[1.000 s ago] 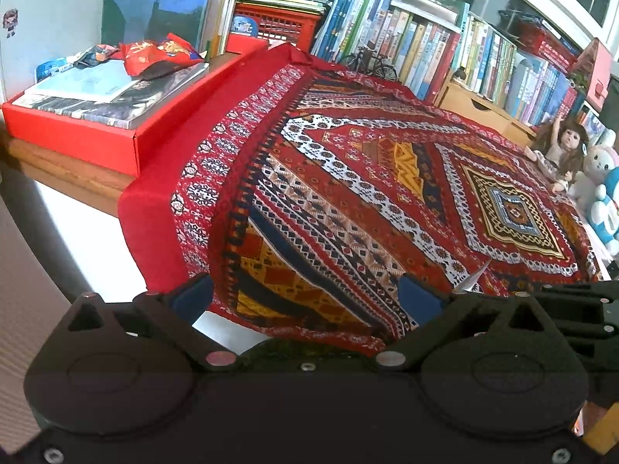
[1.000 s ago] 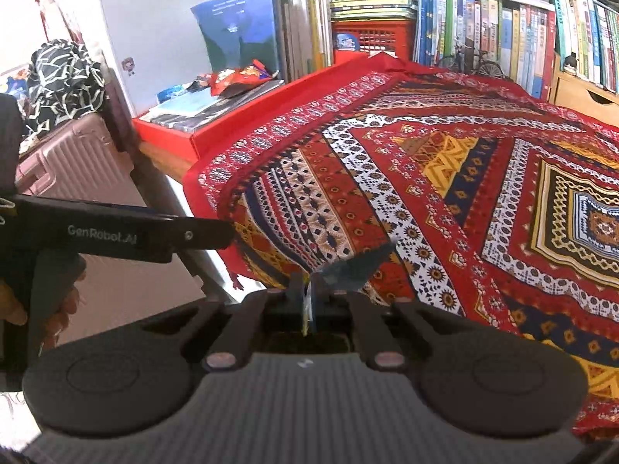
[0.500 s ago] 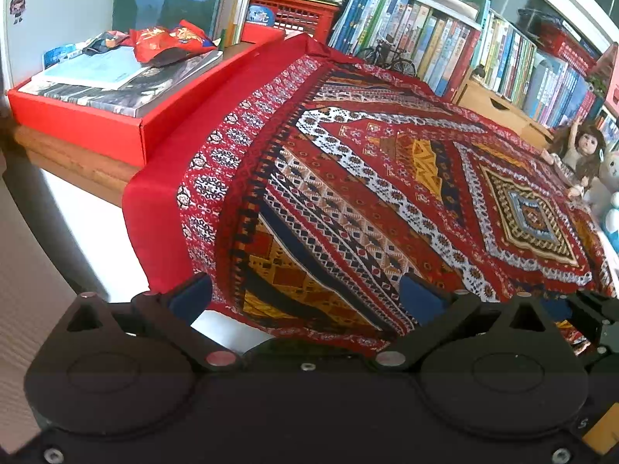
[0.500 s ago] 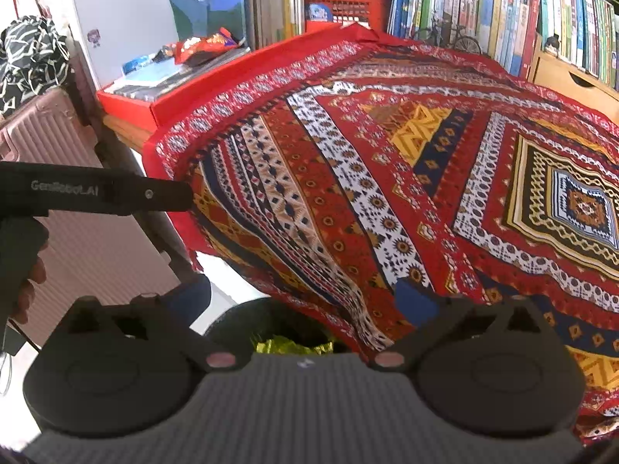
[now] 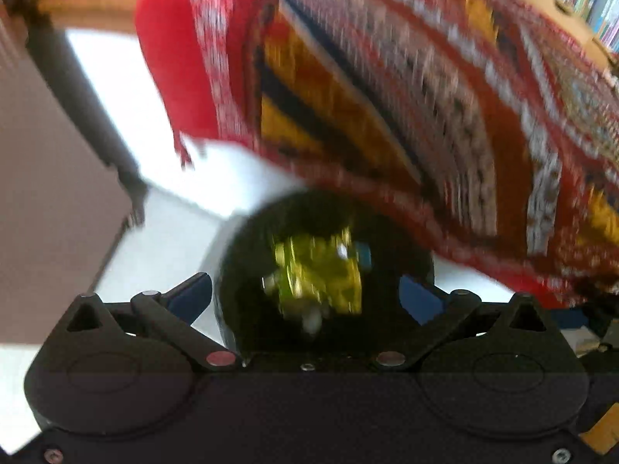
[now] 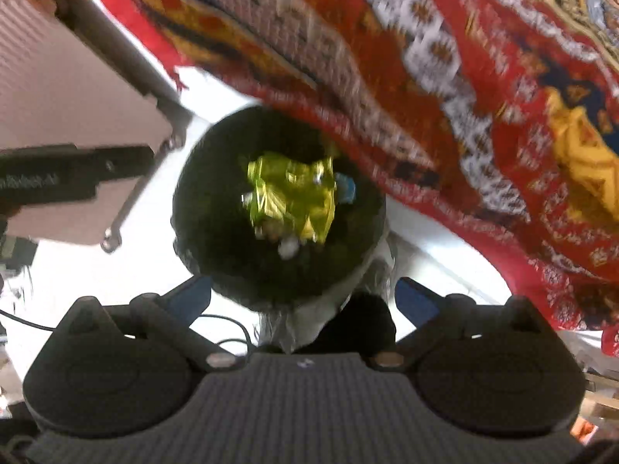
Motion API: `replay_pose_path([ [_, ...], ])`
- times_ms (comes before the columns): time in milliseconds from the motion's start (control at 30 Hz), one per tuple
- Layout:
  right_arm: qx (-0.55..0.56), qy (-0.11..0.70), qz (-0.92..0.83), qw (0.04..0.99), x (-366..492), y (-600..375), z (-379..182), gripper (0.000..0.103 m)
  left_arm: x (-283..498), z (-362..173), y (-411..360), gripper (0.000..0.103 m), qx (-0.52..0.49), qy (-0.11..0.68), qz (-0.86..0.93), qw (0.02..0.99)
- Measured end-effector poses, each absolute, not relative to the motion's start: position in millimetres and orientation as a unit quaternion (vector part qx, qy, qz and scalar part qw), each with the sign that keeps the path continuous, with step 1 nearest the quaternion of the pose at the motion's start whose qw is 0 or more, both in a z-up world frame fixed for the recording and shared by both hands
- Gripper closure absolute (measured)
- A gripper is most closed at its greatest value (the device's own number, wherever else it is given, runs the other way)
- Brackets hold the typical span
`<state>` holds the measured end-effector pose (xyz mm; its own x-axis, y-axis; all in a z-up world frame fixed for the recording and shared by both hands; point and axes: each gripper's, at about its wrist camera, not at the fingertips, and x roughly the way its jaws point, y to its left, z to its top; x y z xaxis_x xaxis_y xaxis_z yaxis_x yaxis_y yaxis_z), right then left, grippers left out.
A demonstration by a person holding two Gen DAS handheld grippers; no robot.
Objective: Collect trash
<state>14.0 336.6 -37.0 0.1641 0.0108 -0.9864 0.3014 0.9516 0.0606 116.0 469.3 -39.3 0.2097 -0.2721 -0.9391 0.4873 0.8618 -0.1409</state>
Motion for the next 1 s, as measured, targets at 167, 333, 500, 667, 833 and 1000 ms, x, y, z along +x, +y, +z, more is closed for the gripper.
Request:
replay_pose_path([
  [167,0.101,0.642,-0.086,0.755,15,346,-35,0.0,104,-53,470,0.0,0.109,0.596,-0.243,0.757],
  [333,0.099,0.643,-0.081,0.755,20,345,-33,0.0,108,-51,468,0.0,0.118,0.592,-0.243,0.759],
  [500,0.091,0.642,-0.08,0.757,21,344,-32,0.0,116,-51,472,0.0,0.11,0.593,-0.238,0.761],
  [667,0.086,0.643,-0.075,0.757,22,347,-34,0.0,117,-51,474,0.0,0.113,0.594,-0.238,0.76],
  [833,0.081,0.639,-0.074,0.761,25,348,-32,0.0,114,-51,475,0.0,0.117,0.594,-0.239,0.759],
  [1000,0.078,0.64,-0.071,0.761,25,350,-32,0.0,114,-51,474,0.0,0.121,0.59,-0.238,0.762],
])
